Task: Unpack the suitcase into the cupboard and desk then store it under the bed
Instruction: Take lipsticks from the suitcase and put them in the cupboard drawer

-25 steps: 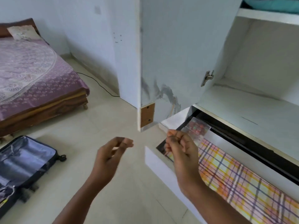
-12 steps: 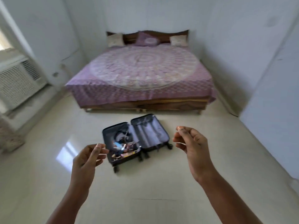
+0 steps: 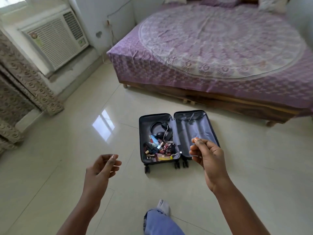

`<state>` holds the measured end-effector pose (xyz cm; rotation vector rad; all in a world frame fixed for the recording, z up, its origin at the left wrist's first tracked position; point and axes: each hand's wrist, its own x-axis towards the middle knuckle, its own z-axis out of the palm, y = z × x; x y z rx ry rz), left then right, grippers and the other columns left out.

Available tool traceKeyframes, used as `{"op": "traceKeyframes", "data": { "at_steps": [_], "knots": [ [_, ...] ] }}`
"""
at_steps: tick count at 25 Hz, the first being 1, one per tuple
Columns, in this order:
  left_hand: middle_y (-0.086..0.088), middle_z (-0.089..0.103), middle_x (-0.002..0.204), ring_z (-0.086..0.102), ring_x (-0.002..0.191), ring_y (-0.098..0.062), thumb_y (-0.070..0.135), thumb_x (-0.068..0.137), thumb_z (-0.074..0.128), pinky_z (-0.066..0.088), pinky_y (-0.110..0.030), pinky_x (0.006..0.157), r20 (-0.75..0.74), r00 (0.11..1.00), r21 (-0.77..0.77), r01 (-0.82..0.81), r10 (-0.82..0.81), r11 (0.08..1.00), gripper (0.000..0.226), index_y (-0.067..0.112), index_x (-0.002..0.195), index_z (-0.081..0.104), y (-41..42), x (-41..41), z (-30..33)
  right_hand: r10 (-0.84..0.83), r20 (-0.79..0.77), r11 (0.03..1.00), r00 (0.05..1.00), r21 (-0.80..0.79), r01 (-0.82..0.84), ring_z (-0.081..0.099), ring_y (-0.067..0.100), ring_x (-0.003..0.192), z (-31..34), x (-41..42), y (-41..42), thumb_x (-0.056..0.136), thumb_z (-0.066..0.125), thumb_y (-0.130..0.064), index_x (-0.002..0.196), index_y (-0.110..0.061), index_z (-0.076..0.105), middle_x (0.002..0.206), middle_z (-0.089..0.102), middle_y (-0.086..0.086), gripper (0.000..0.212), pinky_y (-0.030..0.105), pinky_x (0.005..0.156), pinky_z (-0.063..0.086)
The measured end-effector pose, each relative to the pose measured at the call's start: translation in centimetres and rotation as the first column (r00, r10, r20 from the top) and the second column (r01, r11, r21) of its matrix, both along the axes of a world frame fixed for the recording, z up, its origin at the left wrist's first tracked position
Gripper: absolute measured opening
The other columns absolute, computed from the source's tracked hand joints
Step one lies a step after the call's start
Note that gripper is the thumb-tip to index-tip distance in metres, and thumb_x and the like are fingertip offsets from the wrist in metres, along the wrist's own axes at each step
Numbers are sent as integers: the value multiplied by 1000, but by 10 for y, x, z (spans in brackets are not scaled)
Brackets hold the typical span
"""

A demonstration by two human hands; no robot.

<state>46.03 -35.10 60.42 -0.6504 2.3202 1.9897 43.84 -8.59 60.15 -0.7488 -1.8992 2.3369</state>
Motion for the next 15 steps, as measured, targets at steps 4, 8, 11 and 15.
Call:
{"op": "traceKeyframes", "data": {
  "at_steps": [4,8,11,15],
  "knots": [
    [-8,71,79,62,70,-15,15,91,57,49,-29,71,53,998,-8,14,-14,1000,12,7,90,66,-1,-88,-30,13,73,1000,997,1,-13,56,5,54,-36,-106,-24,92,58,-15,79,-13,64,58,63,-7,15,14,50,46],
    [-11,71,80,63,71,-19,13,91,56,50,-26,67,182,983,14,-31,28,999,12,5,91,65,-11,-161,-108,-9,135,1000,991,25,6,57,3,53,-101,-193,-51,92,57,-12,79,-12,63,57,63,-6,15,14,50,46],
    [-7,71,79,64,72,-21,13,92,56,49,-26,67,284,959,0,-13,13,1000,10,9,89,65,-20,-214,-206,11,168,995,986,97,-28,56,3,52,-192,-246,-65,92,57,-10,77,-10,63,57,62,-5,16,15,49,47],
    [1,71,80,64,70,-14,0,89,54,47,-24,67,340,931,-191,206,-132,960,19,14,84,65,-32,-304,-403,92,340,939,936,283,-196,58,11,56,-417,-332,-90,92,57,-9,85,-6,63,65,64,4,10,23,54,48]
  ]
}}
